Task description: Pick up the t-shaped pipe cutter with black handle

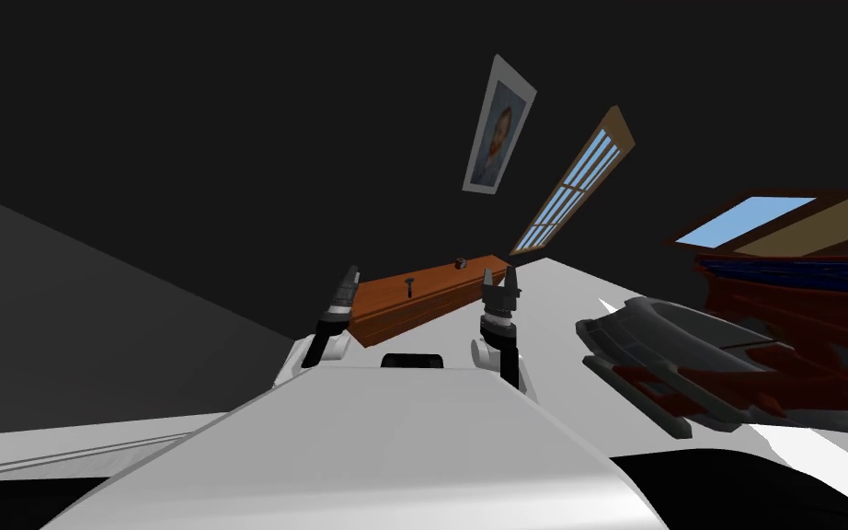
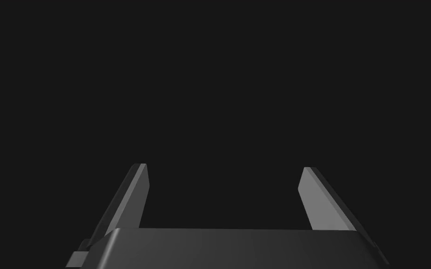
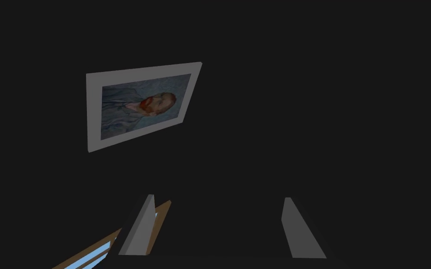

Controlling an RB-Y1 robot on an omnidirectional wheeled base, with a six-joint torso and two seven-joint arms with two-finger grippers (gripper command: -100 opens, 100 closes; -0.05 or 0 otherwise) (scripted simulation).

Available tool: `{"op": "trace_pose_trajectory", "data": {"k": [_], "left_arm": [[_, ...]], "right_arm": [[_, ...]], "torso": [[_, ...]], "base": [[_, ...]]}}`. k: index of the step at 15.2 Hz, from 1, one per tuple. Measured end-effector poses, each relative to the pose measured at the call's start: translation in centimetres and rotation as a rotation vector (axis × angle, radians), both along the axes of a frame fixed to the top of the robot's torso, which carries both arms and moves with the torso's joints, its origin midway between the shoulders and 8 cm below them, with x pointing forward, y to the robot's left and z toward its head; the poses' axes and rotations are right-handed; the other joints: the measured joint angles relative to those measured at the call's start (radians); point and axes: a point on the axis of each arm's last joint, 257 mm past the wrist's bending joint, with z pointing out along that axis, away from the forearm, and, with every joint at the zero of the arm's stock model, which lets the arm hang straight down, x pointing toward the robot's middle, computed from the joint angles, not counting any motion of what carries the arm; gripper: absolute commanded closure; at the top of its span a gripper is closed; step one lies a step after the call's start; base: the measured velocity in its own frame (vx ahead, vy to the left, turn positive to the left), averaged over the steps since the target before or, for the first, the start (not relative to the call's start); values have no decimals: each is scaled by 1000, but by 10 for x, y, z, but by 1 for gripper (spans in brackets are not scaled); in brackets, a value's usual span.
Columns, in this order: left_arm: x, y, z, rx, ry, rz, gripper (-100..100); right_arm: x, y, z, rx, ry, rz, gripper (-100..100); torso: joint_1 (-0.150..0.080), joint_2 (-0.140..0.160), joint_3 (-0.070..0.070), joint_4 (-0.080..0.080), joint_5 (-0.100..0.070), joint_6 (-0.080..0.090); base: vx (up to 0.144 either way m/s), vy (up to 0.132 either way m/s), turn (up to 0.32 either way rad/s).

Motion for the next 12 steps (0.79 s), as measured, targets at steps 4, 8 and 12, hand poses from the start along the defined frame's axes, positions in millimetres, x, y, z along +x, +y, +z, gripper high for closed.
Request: {"op": "trace_pose_trajectory", "data": {"k": [4,8,12], "left_arm": [[9,5,-24,52,44,27,-100],[17,11,-53,107,86,53,-100],[24,16,-83,157,138,75,-100]], "right_arm": [[0,0,0,0,0,0,0],[0,0,0,0,0,0,0],[0,0,0,0,0,0,0]], "torso": [[-1,0,0,0,0,0],[-1,-1,0,0,0,0],[-1,-1,-1,0,0,0]], "base": [[18,-10,37],[19,-13,26],[27,-22,29]]}}
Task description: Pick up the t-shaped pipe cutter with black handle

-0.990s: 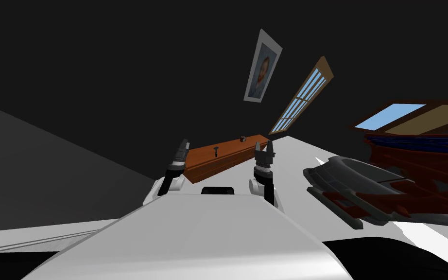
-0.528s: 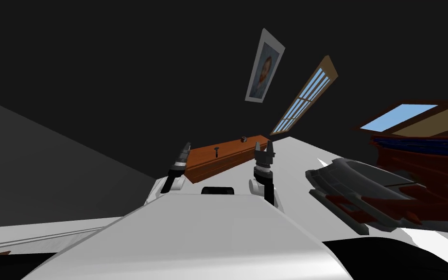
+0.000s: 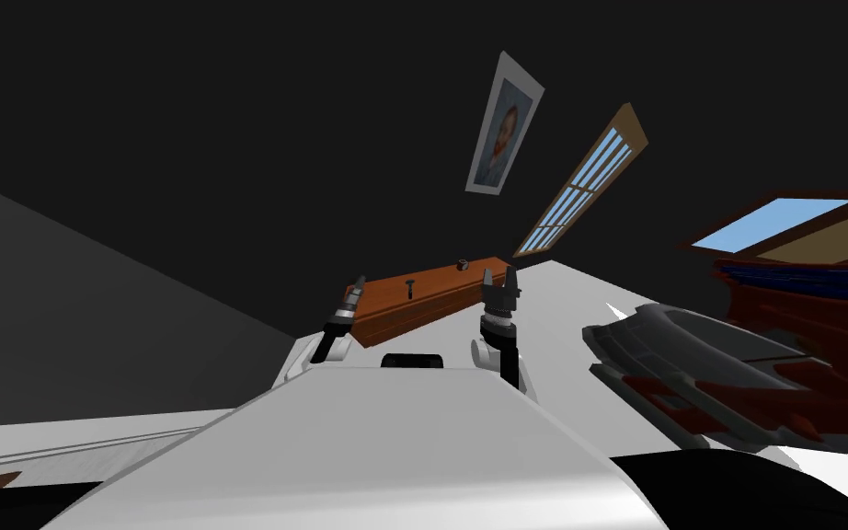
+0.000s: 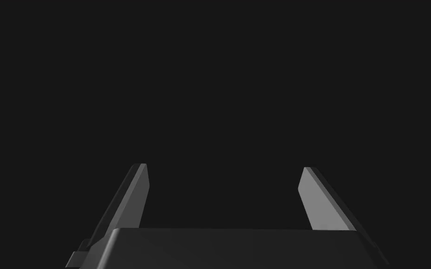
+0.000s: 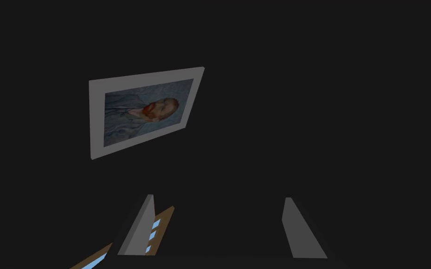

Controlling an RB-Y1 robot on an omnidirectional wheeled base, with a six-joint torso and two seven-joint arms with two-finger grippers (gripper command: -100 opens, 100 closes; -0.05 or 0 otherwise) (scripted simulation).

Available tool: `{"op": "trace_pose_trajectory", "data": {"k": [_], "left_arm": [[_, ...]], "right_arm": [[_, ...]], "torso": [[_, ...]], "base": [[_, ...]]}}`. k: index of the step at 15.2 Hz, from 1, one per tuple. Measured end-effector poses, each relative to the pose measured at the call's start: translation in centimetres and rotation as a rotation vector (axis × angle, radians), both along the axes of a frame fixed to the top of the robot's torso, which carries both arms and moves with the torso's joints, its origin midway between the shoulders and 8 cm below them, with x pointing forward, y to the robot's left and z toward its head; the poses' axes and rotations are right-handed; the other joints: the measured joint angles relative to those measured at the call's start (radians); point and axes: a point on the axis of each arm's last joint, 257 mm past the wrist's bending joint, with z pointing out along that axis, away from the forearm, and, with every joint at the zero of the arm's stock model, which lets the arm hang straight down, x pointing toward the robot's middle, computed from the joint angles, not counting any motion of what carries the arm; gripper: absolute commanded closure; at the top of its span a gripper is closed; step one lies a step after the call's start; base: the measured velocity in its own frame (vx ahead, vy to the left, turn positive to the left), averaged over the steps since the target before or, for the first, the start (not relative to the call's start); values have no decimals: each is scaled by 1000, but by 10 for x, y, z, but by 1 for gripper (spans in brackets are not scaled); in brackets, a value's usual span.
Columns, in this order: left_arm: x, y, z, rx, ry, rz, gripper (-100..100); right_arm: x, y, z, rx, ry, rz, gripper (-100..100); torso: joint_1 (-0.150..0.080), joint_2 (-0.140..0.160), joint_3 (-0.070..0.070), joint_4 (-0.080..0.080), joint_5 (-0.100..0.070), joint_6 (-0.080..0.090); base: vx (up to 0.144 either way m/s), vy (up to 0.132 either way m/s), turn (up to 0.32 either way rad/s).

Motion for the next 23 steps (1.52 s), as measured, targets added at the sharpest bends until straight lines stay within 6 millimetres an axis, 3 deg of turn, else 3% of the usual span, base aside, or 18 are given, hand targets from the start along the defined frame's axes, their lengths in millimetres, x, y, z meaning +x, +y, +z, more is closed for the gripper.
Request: {"op": "trace_pose_trajectory", "data": {"k": [5,23], "left_arm": [[9,3,-41,84,69,28,-100],[20,16,-151,357,256,69,-100]], "right_arm": [[0,0,0,0,0,0,0],[0,0,0,0,0,0,0]], "torso": [[-1,-1,0,0,0,0],[-3,-2,-1,0,-1,0]], "base": [[34,-38,26],[39,-46,9]]}}
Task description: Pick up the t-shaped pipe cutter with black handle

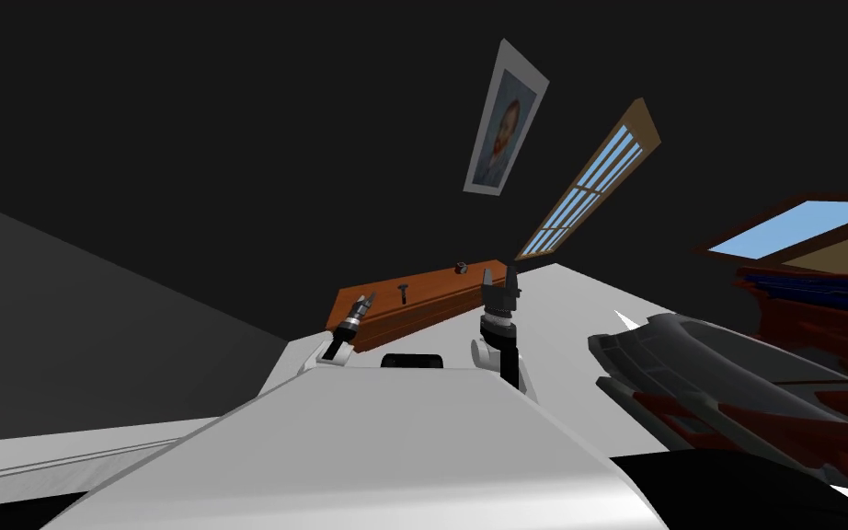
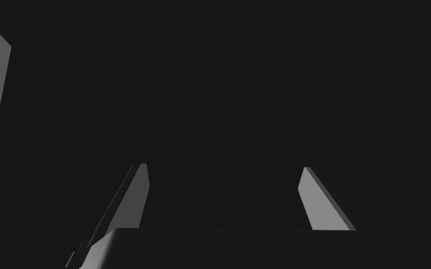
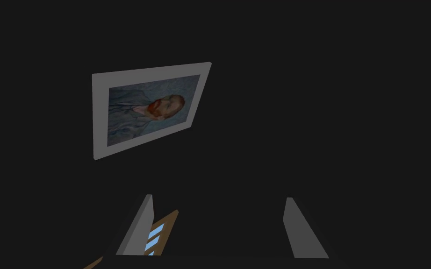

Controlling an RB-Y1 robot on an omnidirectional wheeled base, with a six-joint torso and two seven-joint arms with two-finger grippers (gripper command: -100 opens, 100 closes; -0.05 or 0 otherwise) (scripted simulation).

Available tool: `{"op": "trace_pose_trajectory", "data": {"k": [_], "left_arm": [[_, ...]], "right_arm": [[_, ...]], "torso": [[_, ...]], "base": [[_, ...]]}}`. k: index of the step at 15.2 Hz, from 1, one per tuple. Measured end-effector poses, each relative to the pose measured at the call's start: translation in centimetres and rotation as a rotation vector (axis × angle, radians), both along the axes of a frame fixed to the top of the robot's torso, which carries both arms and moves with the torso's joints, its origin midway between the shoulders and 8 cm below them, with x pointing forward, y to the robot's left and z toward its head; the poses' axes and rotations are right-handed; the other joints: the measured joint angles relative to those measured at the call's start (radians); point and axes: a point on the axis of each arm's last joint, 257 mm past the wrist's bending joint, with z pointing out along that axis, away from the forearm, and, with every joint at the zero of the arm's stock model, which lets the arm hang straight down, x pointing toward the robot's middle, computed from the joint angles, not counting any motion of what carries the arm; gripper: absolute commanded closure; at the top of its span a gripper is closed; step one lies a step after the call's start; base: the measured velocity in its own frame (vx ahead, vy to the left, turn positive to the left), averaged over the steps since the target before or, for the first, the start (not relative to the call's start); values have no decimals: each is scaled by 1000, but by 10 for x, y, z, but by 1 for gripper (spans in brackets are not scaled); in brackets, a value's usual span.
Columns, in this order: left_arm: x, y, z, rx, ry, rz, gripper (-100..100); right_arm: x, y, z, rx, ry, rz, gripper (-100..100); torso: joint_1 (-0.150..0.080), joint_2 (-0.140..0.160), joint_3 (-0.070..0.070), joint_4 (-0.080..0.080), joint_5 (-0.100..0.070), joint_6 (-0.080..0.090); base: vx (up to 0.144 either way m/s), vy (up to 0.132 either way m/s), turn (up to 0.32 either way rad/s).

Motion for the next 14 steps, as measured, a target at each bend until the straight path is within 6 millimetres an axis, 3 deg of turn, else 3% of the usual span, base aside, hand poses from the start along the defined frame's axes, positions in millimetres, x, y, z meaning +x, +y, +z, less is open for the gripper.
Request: {"op": "trace_pose_trajectory", "data": {"k": [14], "left_arm": [[-5,13,-82,235,160,-12,-100]], "right_arm": [[0,0,0,0,0,0,0]], "torso": [[-2,-1,0,0,0,0]], "base": [[53,-75,-9]]}}
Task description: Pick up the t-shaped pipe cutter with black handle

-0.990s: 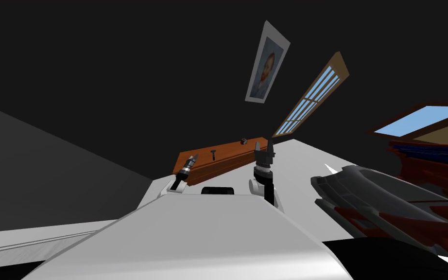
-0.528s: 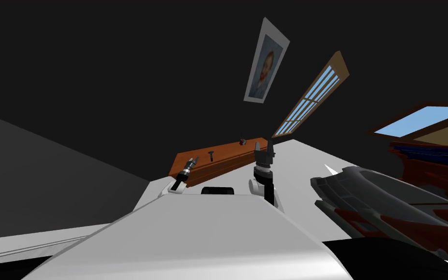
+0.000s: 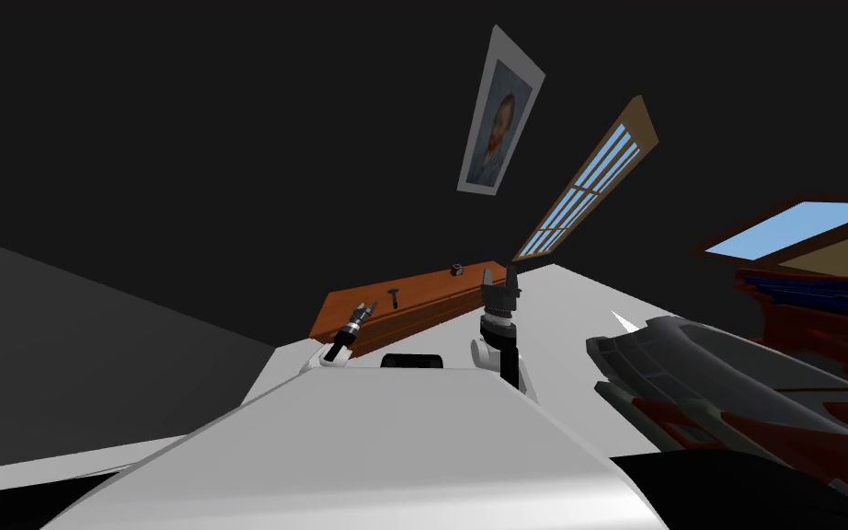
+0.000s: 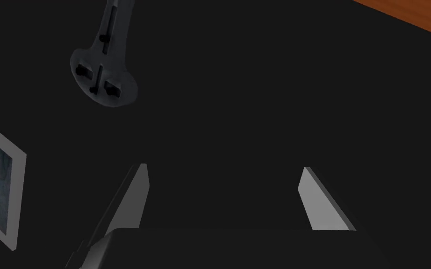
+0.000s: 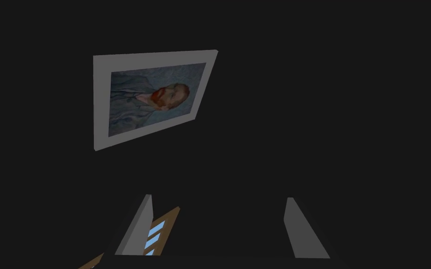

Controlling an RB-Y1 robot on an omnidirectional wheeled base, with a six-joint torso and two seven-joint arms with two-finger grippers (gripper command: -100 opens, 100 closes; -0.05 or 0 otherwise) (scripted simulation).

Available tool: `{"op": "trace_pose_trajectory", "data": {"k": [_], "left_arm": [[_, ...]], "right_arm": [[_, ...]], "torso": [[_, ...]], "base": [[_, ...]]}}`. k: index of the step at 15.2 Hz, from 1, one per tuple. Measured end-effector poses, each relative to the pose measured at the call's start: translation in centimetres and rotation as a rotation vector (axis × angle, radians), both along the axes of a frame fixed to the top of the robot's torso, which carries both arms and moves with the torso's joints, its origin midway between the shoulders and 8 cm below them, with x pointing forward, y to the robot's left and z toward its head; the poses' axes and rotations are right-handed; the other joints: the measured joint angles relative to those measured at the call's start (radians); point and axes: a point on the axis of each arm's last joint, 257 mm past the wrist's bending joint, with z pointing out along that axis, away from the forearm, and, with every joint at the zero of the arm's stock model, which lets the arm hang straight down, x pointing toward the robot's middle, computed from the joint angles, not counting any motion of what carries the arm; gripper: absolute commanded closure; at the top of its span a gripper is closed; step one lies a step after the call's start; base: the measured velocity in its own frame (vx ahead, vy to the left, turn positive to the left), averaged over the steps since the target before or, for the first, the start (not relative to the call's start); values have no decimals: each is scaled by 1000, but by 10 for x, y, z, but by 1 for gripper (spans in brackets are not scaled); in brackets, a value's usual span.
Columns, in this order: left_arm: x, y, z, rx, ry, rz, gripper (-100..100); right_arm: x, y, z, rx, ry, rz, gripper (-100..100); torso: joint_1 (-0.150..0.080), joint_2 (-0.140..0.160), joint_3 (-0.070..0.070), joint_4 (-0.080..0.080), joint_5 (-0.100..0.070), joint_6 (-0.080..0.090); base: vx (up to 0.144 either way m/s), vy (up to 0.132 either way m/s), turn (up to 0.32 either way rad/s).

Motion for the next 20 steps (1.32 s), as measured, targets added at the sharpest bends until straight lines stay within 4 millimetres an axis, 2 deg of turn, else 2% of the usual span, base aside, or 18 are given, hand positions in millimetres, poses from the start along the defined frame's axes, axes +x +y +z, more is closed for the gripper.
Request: {"op": "trace_pose_trajectory", "data": {"k": [15,20], "left_arm": [[-12,21,-62,259,147,-50,-100],[-16,28,-77,345,188,-74,-100]], "right_arm": [[0,0,0,0,0,0,0],[0,0,0,0,0,0,0]], "torso": [[-1,0,0,0,0,0],[-1,0,0,0,0,0]], "base": [[63,-92,-23],[65,-89,-29]]}}
